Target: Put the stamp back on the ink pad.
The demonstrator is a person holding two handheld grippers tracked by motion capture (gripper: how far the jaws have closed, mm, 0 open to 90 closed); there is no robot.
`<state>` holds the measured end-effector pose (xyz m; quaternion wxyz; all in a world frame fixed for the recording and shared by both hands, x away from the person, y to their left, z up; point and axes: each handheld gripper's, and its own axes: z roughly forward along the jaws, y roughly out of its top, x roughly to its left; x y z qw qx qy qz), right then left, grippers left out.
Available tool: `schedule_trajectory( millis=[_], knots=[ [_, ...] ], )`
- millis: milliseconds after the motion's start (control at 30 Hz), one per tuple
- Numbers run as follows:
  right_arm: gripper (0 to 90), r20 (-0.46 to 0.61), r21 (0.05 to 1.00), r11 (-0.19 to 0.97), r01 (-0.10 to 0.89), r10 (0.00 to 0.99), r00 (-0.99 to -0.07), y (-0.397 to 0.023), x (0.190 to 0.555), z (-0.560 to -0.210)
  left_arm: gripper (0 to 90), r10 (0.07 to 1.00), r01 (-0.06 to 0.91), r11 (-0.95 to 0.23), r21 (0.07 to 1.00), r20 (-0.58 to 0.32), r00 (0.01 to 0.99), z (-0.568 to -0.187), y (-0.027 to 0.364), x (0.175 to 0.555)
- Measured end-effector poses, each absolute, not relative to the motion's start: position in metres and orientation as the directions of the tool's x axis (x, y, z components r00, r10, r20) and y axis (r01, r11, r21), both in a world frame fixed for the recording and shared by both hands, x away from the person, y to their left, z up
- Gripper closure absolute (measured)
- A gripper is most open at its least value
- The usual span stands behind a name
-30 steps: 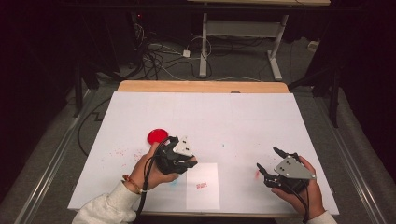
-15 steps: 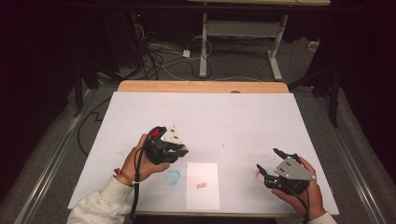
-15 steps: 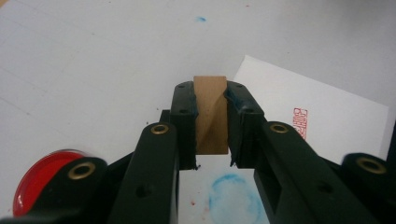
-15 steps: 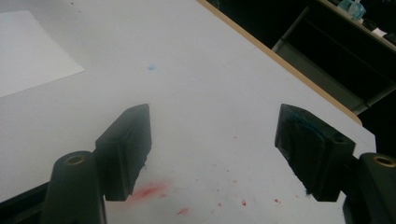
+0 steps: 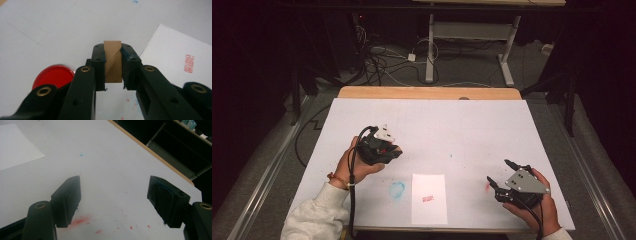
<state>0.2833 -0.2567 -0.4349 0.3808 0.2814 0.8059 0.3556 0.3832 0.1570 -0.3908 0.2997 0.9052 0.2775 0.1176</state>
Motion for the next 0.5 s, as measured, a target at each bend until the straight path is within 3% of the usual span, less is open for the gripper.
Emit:
schedule_trajectory(
  millis=[500],
  knots=[
    [27.3, -0.408, 0.786, 0.588, 0.193, 0.727, -0.553, -0.257, 0.284, -0.436, 73.6, 0.666, 0.549, -0.595, 0.587, -0.024, 0.746, -0.408, 0.192, 0.416]
  ],
)
